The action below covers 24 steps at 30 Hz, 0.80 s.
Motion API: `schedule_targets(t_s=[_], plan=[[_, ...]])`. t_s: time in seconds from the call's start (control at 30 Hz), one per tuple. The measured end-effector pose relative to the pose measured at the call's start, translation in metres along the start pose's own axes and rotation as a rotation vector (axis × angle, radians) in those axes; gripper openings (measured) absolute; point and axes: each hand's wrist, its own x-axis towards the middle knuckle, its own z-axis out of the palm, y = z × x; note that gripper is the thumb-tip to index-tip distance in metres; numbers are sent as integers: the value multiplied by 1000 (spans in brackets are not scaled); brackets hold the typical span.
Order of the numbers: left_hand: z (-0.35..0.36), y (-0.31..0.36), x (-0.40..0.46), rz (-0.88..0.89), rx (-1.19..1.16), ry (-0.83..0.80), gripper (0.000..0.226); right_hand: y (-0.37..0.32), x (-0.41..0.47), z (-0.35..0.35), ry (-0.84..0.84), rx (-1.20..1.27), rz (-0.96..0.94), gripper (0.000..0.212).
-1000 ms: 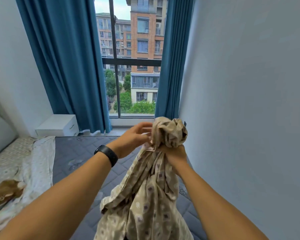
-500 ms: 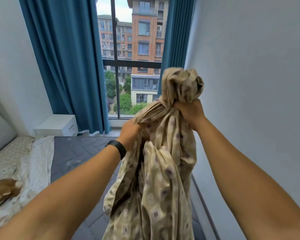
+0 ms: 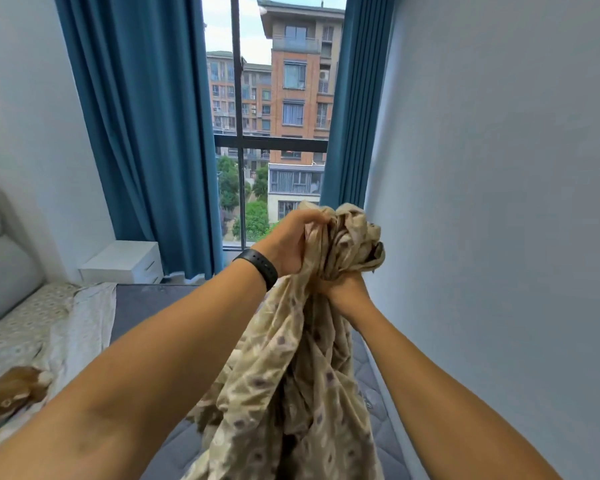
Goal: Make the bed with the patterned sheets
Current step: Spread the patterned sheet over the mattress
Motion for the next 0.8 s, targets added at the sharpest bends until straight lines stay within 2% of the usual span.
schedule_targets(t_s=[0.1,0.17,0.27,0.33,0.4,0.47,0.5,0.57,0.6,0.67,0.73,0.8], plan=[[-20,-18,-1,10,81,-3,42,7,-3,1,95,-16,79,40],[-35,-31,-4,106,119,21,37,8,-6,4,124,38,116,28],[-55,-51,-13,196,215,94,34,7,-9,8,136,134,156,44],[-63,-68,-14,227,284,168,50,6,-10,10,48,275,147,48],[-67,-81,-14,263,337,268,71,-5,-18,12,-128,504,185,31],[-70,-87,-12,217,311,305,85,-14,-25,14,-295,482,165,32],[-68,-86,-15,169,256,246,85,-15,-28,17,-317,342,103,40],[-65,-83,-21,81,140,88,67,-13,-31,24,-224,60,-20,52],[-65,-81,-23,46,104,23,58,-12,-30,27,-163,3,-51,51],[-63,-77,-29,29,69,-80,50,-10,-28,31,-55,44,-44,43],[-63,-76,-28,78,43,-78,56,-11,-24,30,30,139,-18,39],[-66,-79,-25,161,46,7,87,-16,-22,25,92,209,-3,51]])
